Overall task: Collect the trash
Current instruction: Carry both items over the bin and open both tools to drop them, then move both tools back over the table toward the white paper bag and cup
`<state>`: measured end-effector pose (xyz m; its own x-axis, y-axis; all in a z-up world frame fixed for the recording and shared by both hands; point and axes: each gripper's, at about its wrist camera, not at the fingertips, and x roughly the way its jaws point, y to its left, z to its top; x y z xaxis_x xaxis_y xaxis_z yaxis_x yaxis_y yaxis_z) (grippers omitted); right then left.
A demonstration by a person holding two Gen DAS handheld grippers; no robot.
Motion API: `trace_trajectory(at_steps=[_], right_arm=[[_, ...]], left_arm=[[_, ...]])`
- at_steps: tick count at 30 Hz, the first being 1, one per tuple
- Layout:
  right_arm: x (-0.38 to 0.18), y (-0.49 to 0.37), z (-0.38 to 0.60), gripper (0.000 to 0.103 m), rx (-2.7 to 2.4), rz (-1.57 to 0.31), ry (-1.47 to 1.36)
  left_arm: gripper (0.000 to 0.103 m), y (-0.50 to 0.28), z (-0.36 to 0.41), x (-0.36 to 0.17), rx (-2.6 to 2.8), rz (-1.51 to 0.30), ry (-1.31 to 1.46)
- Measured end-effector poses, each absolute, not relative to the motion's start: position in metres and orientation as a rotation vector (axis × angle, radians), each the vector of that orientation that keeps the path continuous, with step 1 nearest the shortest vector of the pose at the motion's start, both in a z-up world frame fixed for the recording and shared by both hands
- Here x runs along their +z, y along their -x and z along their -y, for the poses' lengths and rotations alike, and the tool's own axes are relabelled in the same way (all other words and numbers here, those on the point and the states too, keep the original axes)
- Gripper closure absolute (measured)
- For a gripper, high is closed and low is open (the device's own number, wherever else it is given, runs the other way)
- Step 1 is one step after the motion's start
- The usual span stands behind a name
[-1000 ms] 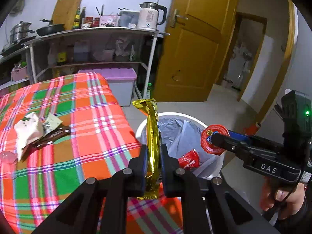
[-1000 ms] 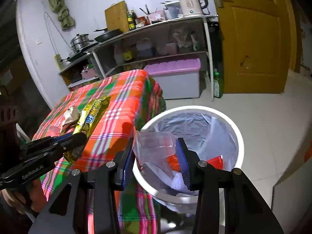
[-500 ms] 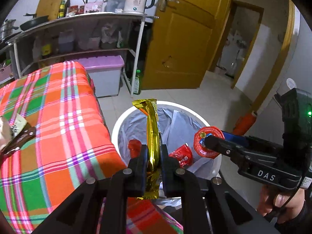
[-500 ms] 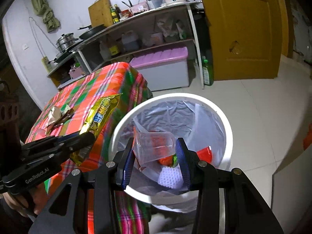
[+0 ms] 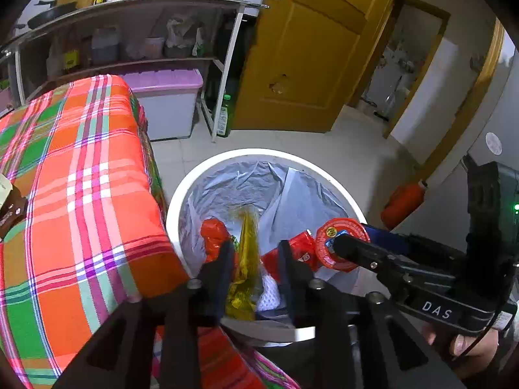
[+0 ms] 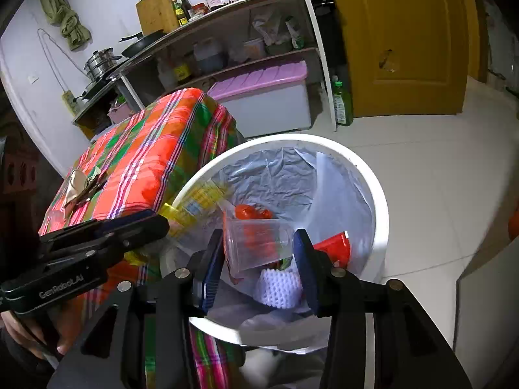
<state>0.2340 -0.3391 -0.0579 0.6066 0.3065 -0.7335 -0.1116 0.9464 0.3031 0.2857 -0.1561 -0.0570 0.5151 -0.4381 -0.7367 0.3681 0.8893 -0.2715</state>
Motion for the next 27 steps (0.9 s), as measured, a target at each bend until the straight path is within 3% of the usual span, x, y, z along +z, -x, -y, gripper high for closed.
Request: trace_trajectory(at_steps=[5, 27], right_arm=[[-0.061, -0.235, 0.34, 0.051, 0.237, -0.89, -0.245], [-0.009, -0.2, 0.311, 0.051, 0.285, -0.779, -0.184]], left_arm=[[0.068, -0.286, 0.154, -0.057, -0.477, -0.906, 0.093], [0.068, -0.23, 0.111, -0.007, -0.434, -0.754, 0.117]])
